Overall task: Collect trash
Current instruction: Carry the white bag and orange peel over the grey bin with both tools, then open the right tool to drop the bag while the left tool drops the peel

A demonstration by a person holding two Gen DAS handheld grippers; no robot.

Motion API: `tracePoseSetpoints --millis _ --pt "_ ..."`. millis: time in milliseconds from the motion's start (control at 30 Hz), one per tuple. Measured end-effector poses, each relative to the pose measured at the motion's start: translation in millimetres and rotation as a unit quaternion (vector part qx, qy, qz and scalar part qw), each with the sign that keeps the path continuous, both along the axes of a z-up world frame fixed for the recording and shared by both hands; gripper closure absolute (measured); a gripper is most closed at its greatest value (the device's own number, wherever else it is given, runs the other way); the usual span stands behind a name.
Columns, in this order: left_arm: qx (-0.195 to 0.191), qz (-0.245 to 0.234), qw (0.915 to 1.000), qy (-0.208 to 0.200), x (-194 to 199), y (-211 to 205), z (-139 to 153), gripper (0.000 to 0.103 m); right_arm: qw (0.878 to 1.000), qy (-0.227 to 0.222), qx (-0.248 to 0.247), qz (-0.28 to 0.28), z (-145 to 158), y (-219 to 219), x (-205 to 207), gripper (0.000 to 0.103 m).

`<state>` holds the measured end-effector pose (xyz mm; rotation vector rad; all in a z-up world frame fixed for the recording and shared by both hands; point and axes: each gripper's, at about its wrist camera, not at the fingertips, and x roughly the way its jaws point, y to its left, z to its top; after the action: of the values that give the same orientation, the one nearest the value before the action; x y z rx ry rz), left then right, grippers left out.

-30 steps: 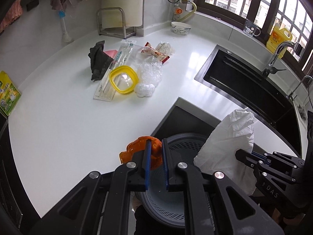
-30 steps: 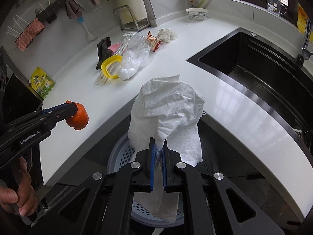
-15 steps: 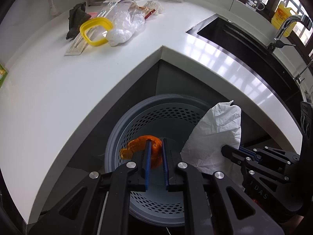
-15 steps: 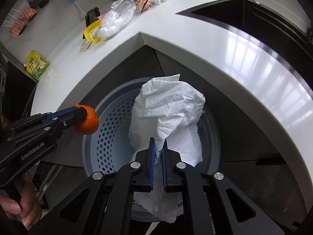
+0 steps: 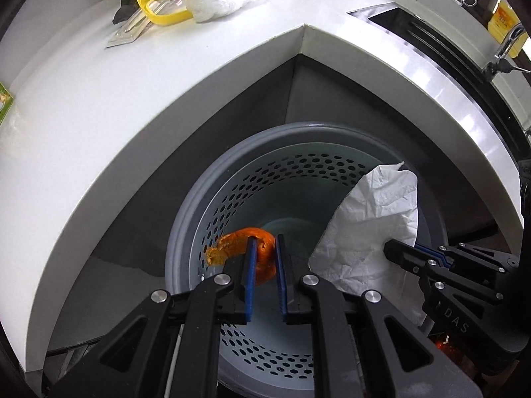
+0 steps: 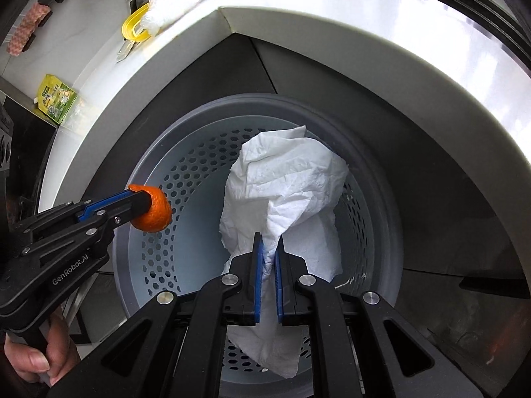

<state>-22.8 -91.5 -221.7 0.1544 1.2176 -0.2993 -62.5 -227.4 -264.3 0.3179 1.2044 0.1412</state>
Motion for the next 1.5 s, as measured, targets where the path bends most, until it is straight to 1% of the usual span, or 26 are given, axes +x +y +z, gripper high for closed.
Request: tracePoseSetpoints --millis 167,200,233,267,300,333,367,400,500,733,867,1000,1200,1300,1500 --pt "-0.002 0.015 0.9998 0.012 -2 1 -7 0.089 1.0 0.005 -0.002 0.006 -9 2 5 0.096" --pt "0.002 0.015 0.9998 0.011 -3 1 -7 0.085 1.0 0.007 -0.003 0.007 -10 1 4 0.096" --pt "0.006 0.017 0.9998 0.009 -6 1 -5 0.082 1.0 0.007 -0.003 0.008 -12 2 2 0.093" --pt "0.008 0.018 0.9998 0.008 -6 0 -5 0.073 1.0 0.008 -0.004 0.008 -13 2 3 0.084" --pt "0.008 0.02 0.9998 0.004 -9 2 -2 0.058 1.0 0.009 -0.004 0.009 -14 2 2 0.077" --pt "0.011 0.024 0.9997 -0.001 -10 2 0 0.047 1.0 0.009 -0.002 0.008 -13 2 4 0.064" --pt "0.011 0.027 0.9995 -0.008 -11 3 2 0.029 1.0 0.005 0.0 0.008 -13 2 3 0.059" --pt "0.009 0.03 0.9994 -0.017 -13 4 6 0.025 1.0 0.001 -0.001 0.007 -12 1 2 0.059" --pt "0.018 0.034 0.999 -0.022 -15 7 8 0.025 1.0 -0.004 -0.006 0.007 -11 -2 2 0.059" --pt "0.02 0.053 0.9981 -0.022 -17 20 18 0.025 1.0 -0.008 -0.004 0.009 -6 -9 -3 0.059" --pt "0.021 0.058 0.9979 -0.021 -18 23 21 0.025 1.0 -0.004 -0.002 0.009 -2 -8 -5 0.059" --pt "0.023 0.061 0.9975 -0.027 -21 25 30 0.025 1.0 -0.003 0.001 0.008 2 -3 -9 0.059" --pt "0.017 0.065 0.9969 -0.04 -19 29 56 0.023 1.0 -0.006 0.006 0.006 19 -1 -15 0.059" --pt "0.014 0.069 0.9963 -0.049 -17 35 73 0.023 1.0 -0.008 0.012 0.005 31 1 -15 0.059" --pt "0.007 0.075 0.9938 -0.081 -6 51 109 0.021 0.999 -0.037 0.009 0.007 63 9 -8 0.058"
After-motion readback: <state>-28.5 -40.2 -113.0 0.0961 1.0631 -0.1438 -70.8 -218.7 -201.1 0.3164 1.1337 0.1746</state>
